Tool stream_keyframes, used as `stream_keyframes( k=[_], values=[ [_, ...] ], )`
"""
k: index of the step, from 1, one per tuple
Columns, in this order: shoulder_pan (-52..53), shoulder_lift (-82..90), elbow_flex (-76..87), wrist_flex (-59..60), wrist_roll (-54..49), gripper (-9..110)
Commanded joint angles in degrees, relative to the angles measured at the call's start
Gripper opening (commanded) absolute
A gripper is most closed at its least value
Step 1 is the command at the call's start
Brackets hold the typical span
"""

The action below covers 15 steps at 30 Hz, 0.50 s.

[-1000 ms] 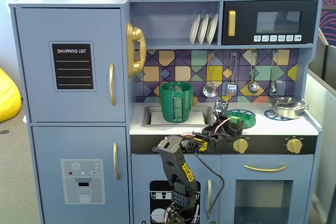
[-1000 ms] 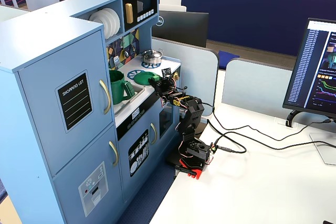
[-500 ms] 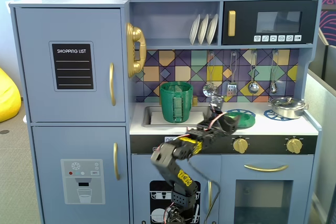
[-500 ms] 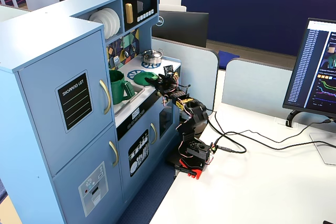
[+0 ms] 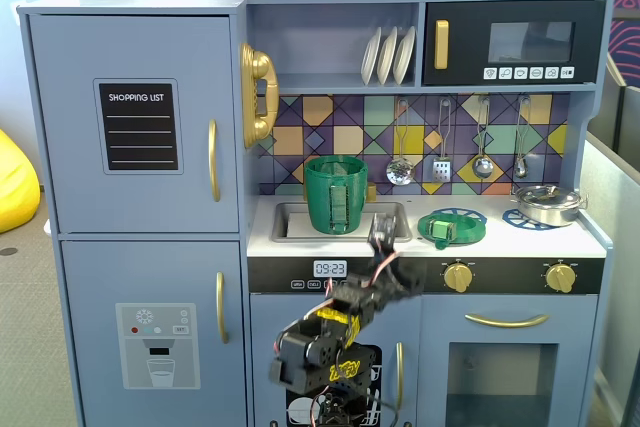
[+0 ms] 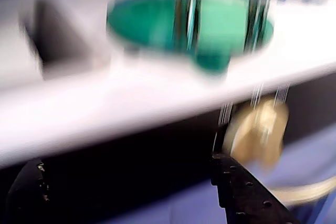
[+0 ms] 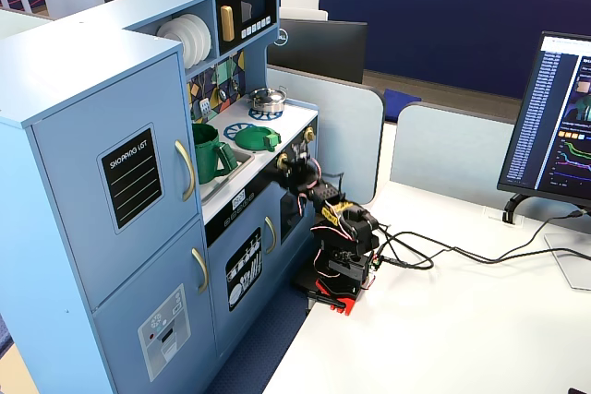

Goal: Take off the lid from the green recipient and place it on the counter

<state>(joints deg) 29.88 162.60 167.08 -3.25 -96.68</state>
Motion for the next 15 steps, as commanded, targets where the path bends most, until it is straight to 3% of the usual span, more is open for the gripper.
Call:
stream_keyframes(
  k=[1, 8, 15],
  values=[
    [-2.11, 5.01, 4.57, 1.32, -0.35, 31],
    [-5.19, 5.27, 4.57, 8.17, 0.00, 30],
    [-10.11, 8.70, 4.57, 23.91, -0.97, 29]
  ],
)
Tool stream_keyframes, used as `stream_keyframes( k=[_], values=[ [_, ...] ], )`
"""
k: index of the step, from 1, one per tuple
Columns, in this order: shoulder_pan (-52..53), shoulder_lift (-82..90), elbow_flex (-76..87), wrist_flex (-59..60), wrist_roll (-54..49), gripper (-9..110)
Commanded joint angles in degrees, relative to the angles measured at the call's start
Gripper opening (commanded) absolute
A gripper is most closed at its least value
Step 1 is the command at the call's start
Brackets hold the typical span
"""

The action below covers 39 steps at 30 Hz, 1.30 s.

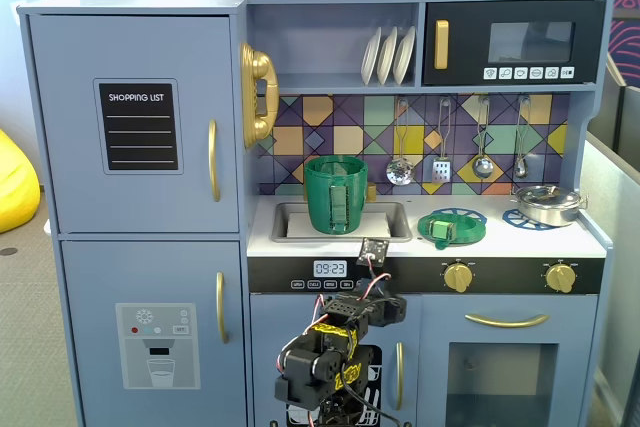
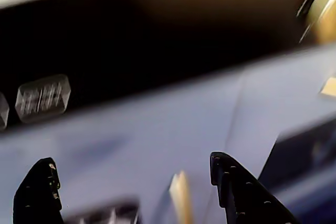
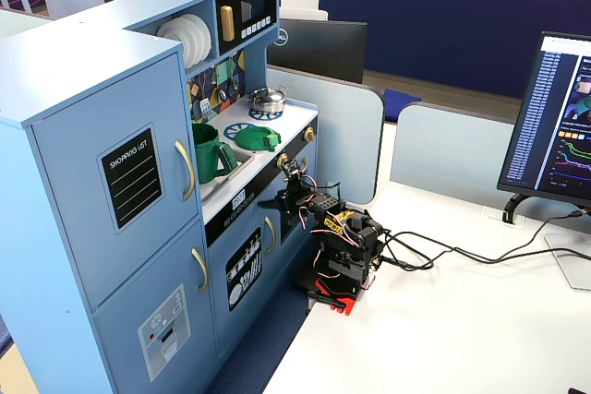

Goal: Take off the lid from the green recipient and place it on the counter

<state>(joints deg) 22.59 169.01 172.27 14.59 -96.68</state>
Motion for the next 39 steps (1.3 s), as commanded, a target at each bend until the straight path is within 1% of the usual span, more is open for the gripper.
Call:
stream_keyframes(
  k=[1, 4, 8, 10, 12, 15, 17, 19, 22, 28, 31, 35, 39],
  values=[
    [-3.78, 2.99, -0.62, 8.79, -1.23, 28],
    [-7.12, 5.98, -0.62, 19.69, -3.08, 25],
    [-11.69, 9.40, -0.62, 33.40, 0.00, 15],
    [-12.83, 10.99, -0.62, 40.43, 0.53, 13],
    [-14.15, 12.22, -0.62, 48.43, -1.14, 9],
    [-15.91, 13.01, -0.62, 56.51, 1.05, 7],
    [-16.61, 13.01, -0.62, 59.50, 1.23, 6],
    [-17.67, 13.01, -0.62, 62.14, 2.37, 10],
    [-20.21, 13.10, -0.62, 65.57, 3.25, 11],
    [-23.12, 13.10, -0.53, 68.91, 6.77, 11],
    [-23.55, 13.10, -0.53, 71.98, 2.37, 11],
    [-23.55, 13.10, -0.53, 73.21, 9.49, 11],
    [-23.64, 13.10, -0.53, 73.21, 9.84, 11]
  ],
)
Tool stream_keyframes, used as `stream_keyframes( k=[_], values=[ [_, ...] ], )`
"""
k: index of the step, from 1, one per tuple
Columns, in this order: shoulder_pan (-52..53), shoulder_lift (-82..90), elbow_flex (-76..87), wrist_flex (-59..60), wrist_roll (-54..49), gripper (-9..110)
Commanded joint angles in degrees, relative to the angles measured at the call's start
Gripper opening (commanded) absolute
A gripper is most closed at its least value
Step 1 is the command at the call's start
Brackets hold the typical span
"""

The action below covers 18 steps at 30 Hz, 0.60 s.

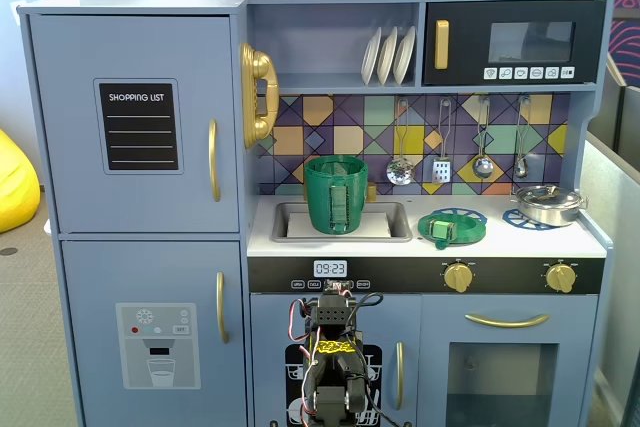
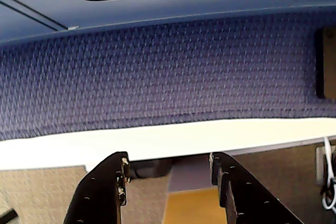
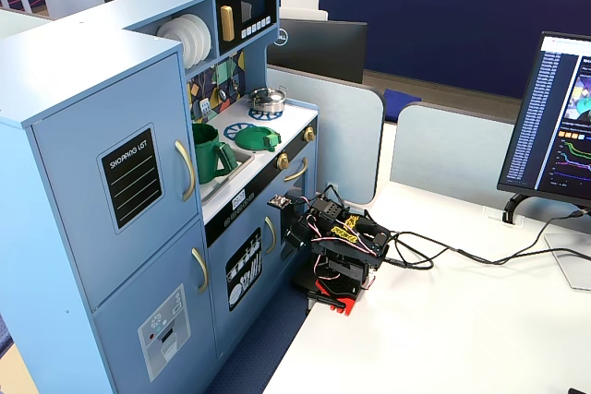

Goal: Take off the lid from the green recipient and place it on the counter

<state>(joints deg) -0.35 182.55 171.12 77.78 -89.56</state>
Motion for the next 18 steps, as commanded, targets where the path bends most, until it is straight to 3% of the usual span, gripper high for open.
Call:
stream_keyframes(
  k=[1, 18],
  values=[
    [-1.41, -0.44, 0.62, 10.02, 2.81, 11],
    [-3.87, -0.44, 0.62, 10.02, 2.99, 11]
  ],
)
